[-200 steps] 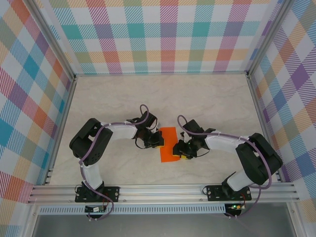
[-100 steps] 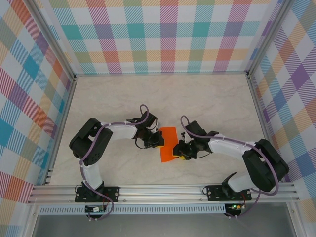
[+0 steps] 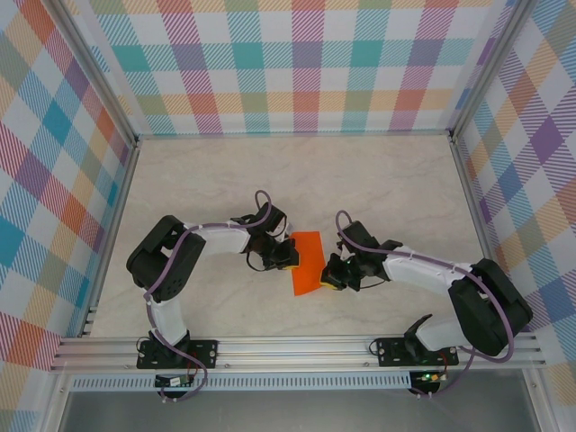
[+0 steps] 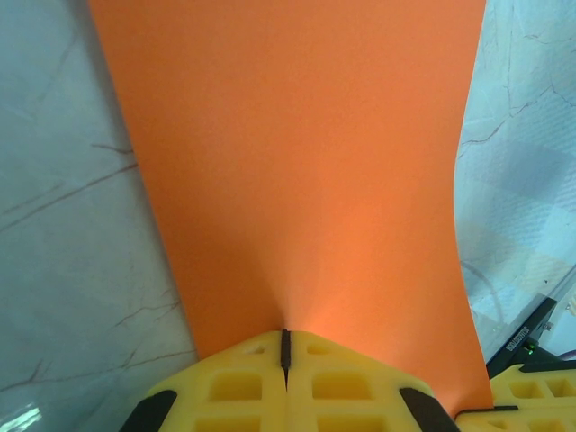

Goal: Fold a paper plane with a square sheet of paper (pick it up from the middle)

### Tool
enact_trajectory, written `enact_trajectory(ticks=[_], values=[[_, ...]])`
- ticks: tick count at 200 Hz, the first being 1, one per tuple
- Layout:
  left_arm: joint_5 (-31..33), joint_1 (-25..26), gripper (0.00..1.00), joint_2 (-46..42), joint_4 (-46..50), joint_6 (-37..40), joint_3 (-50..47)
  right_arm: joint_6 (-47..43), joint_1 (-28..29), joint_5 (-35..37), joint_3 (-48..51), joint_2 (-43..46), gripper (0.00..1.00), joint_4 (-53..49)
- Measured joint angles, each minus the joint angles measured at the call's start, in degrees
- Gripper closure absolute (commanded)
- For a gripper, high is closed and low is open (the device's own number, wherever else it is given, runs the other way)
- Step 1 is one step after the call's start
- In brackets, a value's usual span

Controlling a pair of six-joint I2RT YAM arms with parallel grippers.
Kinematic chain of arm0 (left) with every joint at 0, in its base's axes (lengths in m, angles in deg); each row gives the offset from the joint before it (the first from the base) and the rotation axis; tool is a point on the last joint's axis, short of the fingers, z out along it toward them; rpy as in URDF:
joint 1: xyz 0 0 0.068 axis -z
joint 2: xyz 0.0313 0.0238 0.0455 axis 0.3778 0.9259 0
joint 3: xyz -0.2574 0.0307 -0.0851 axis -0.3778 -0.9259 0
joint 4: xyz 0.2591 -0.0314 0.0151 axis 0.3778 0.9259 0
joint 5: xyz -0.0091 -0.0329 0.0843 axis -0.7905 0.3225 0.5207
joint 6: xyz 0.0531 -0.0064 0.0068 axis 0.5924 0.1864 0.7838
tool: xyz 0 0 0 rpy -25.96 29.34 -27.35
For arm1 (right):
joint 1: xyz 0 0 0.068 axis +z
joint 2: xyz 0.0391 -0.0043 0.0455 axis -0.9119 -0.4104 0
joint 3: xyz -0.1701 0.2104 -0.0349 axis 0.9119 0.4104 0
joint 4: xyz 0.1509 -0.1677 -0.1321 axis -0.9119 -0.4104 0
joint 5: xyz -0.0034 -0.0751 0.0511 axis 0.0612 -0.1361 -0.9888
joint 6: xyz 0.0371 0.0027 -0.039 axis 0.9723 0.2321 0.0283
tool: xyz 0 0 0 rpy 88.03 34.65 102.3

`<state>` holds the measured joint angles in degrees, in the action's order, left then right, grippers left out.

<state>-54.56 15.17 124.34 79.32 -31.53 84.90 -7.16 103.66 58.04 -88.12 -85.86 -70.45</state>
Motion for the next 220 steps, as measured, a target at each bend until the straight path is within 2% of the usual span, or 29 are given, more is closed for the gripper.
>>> enact_trajectory(ticks=[35, 90, 132, 220], values=[[4.28, 0.04, 0.94, -2.14, 1.77, 0.7, 1.09, 0.2, 0.0, 0.44, -0.02, 0.0, 1.0, -0.63], [11.34, -0.24, 0.97, -1.92, 3.3, 3.3, 6.97, 0.2, 0.0, 0.66, -0.55, 0.0, 0.98, -2.23], [11.82, -0.44, 0.98, 3.41, 5.2, 4.76, 8.68, 0.2, 0.0, 0.85, -1.38, -0.02, 0.98, -2.6], [11.52, -0.72, 0.98, 3.5, 5.42, 5.84, 9.01, -0.48, 0.74, 0.5, -5.7, -3.65, 0.98, 0.04]])
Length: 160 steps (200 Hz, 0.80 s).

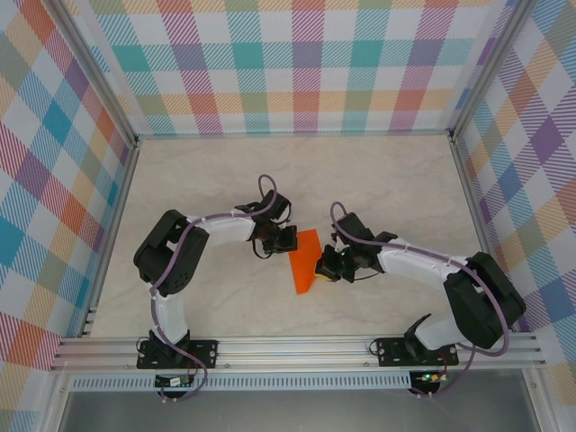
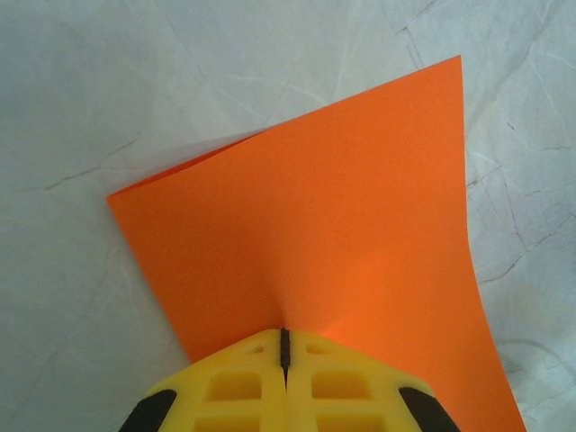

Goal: Fold a paper plane with a square sheet of paper (pick it up from the middle)

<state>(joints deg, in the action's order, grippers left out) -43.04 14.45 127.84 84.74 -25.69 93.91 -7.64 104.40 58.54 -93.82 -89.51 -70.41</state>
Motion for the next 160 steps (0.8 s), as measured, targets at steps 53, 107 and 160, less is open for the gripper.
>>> enact_trajectory(ticks=[53, 107, 160], values=[[-0.28, 0.0, 0.97, -0.02, 0.17, 0.02, 0.0, 0.61, 2.62, 1.36, -1.68, -5.92, 0.97, 6.47], [-0.33, -0.07, 0.96, -1.14, 0.79, 2.14, 0.0, 0.44, 4.26, 3.45, -4.02, -9.7, 0.97, 9.01], [-0.13, -0.42, 0.96, -3.15, 0.57, 2.62, -0.11, 0.74, 4.68, 5.9, -4.02, -10.25, 0.97, 10.47]])
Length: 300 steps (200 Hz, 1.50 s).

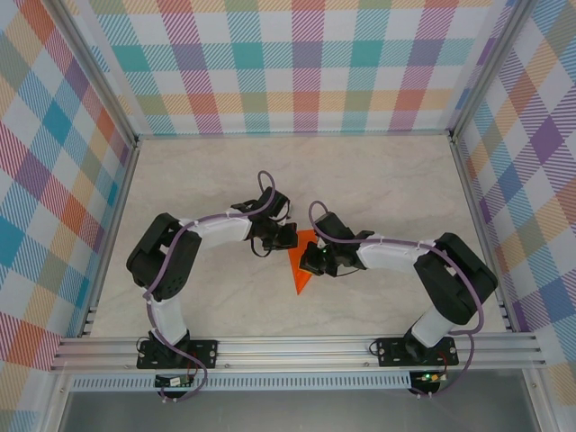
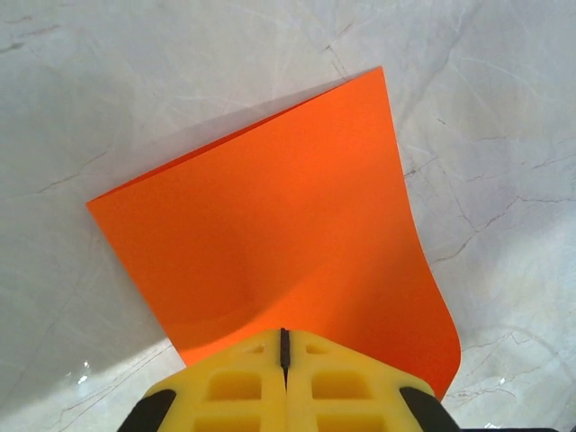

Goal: Fold a paper plane with a square sheet of paper (pick it up from the middle)

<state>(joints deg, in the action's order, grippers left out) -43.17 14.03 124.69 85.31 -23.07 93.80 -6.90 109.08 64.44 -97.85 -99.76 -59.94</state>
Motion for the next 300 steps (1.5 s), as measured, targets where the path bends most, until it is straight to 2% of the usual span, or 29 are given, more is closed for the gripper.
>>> enact_trajectory(ticks=[300], values=[[0.42, -0.07, 0.98, 0.66, 0.02, -0.02, -0.94, 1.01, 0.74, 0.26, 0.24, -3.82, 0.97, 4.37]])
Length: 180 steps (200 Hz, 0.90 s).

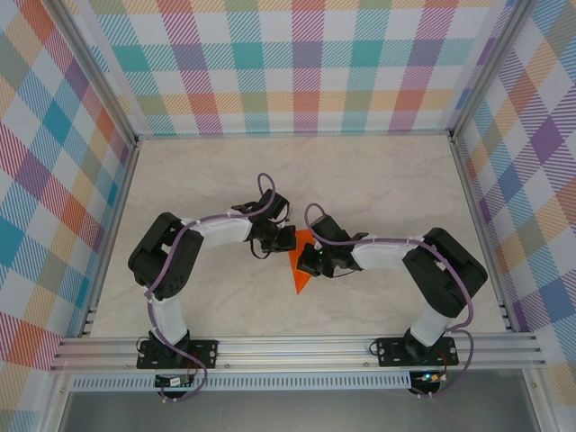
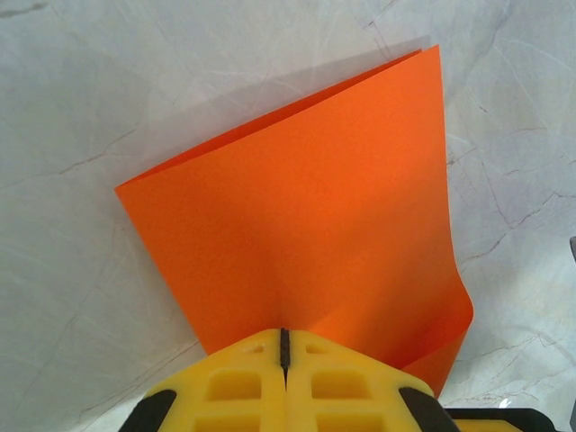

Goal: Fold a paper plane with a square sheet of paper (pick it up from the middle)

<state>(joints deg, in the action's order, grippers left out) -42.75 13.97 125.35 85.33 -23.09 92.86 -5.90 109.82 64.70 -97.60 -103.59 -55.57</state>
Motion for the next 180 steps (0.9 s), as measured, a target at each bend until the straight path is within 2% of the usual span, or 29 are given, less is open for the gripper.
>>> enact_trajectory(ticks=[180], values=[[0.0, 0.0, 0.99, 0.02, 0.0, -0.02, -0.7, -0.24, 0.26, 0.09, 0.0, -0.96, 0.97, 0.81]])
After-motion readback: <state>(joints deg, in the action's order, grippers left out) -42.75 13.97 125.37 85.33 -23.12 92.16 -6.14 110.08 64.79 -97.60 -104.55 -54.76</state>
